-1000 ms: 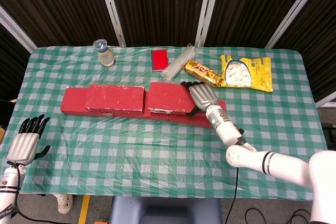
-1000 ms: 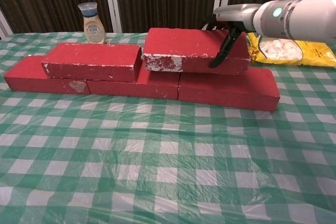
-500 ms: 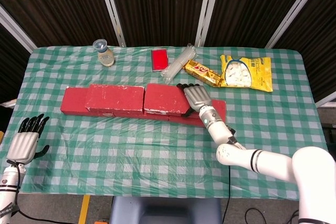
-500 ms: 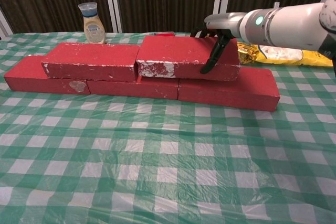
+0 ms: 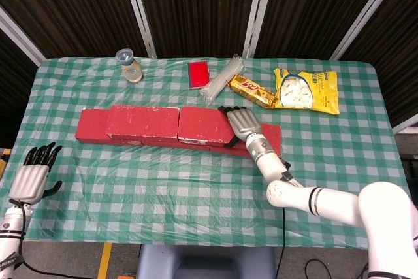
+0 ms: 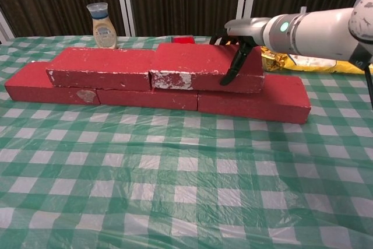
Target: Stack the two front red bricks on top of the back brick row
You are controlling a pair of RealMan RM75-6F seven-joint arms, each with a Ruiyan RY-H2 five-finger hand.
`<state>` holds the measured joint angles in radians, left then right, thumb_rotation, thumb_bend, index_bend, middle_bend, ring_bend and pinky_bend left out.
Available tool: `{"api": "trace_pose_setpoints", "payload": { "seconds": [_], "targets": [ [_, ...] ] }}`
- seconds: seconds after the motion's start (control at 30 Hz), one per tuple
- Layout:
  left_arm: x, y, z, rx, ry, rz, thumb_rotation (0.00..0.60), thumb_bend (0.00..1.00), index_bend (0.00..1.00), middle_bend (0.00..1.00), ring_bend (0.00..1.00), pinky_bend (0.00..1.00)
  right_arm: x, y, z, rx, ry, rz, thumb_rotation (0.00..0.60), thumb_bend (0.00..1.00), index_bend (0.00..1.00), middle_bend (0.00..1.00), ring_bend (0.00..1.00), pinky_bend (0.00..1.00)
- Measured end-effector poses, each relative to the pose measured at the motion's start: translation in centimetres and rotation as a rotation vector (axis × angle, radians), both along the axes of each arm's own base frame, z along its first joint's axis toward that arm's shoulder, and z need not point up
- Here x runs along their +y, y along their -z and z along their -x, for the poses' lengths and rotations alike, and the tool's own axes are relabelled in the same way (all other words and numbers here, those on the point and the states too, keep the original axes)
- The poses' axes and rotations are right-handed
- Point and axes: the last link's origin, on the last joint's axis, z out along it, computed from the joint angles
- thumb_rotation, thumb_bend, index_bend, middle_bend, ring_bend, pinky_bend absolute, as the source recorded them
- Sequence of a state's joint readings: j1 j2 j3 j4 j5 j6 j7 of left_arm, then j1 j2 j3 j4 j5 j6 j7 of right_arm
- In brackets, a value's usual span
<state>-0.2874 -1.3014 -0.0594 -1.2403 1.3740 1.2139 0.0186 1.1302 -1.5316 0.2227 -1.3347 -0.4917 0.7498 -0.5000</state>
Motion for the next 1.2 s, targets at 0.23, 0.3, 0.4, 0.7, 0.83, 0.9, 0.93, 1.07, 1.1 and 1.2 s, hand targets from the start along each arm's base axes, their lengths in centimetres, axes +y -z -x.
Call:
{"api": "trace_pose_setpoints", "payload": {
  "seconds": [0.23, 0.3, 0.4, 0.7, 0.83, 0.9, 0.93, 1.07, 1.1, 1.2],
  "targets": [
    [0.0, 0.1, 0.0, -0.001, -0.003, 0.008, 0.600, 0.31, 0.00, 0.00, 0.00, 0.01, 0.2, 0.4, -0.1, 0.004, 0.004, -0.005, 0.600, 0.10, 0.33, 0.39, 0.34, 0.46],
    [0.0, 0.1, 0.0, -0.002, -0.004, 0.009, 0.600, 0.31, 0.00, 0.00, 0.00, 0.01, 0.2, 0.5, -0.1, 0.007, 0.007, -0.006, 0.600, 0.09, 0.28, 0.36, 0.30, 0.44],
    [0.1, 0.1, 0.0, -0.004, -0.004, 0.011, 0.600, 0.32, 0.00, 0.00, 0.00, 0.01, 0.2, 0.7, -0.1, 0.012, 0.006, -0.003, 0.600, 0.09, 0.18, 0.29, 0.24, 0.41],
    [0.1, 0.1, 0.0, -0.008, -0.004, 0.015, 0.600, 0.31, 0.00, 0.00, 0.00, 0.01, 0.2, 0.7, -0.2, 0.009, 0.014, -0.006, 0.600, 0.09, 0.01, 0.16, 0.14, 0.37],
    [0.0, 0.1, -0.1, -0.009, -0.001, 0.014, 0.600, 0.31, 0.00, 0.00, 0.00, 0.01, 0.3, 0.8, -0.2, 0.007, 0.014, -0.009, 0.600, 0.09, 0.00, 0.14, 0.12, 0.37],
    [0.0, 0.1, -0.1, -0.010, -0.001, 0.013, 0.600, 0.31, 0.00, 0.00, 0.00, 0.01, 0.4, 0.9, -0.3, 0.009, 0.014, -0.013, 0.600, 0.10, 0.00, 0.13, 0.11, 0.36],
    [0.0, 0.1, -0.1, -0.011, -0.001, 0.014, 0.600, 0.31, 0.00, 0.00, 0.00, 0.01, 0.4, 0.9, -0.3, 0.010, 0.015, -0.014, 0.600, 0.10, 0.00, 0.12, 0.10, 0.34],
    [0.0, 0.0, -0.1, -0.013, 0.000, 0.014, 0.600, 0.31, 0.00, 0.00, 0.00, 0.01, 0.5, 1.0, -0.3, 0.017, 0.022, -0.016, 0.600, 0.09, 0.00, 0.06, 0.04, 0.27],
    [0.0, 0.0, -0.1, -0.014, 0.000, 0.013, 0.600, 0.31, 0.00, 0.00, 0.00, 0.01, 0.5, 1.0, -0.3, 0.019, 0.024, -0.016, 0.600, 0.10, 0.00, 0.05, 0.02, 0.24],
    [0.0, -0.1, -0.1, -0.016, 0.001, 0.011, 0.600, 0.31, 0.00, 0.00, 0.00, 0.01, 0.6, 1.2, -0.3, 0.024, 0.034, -0.017, 0.600, 0.10, 0.00, 0.01, 0.00, 0.14]
  ]
}}
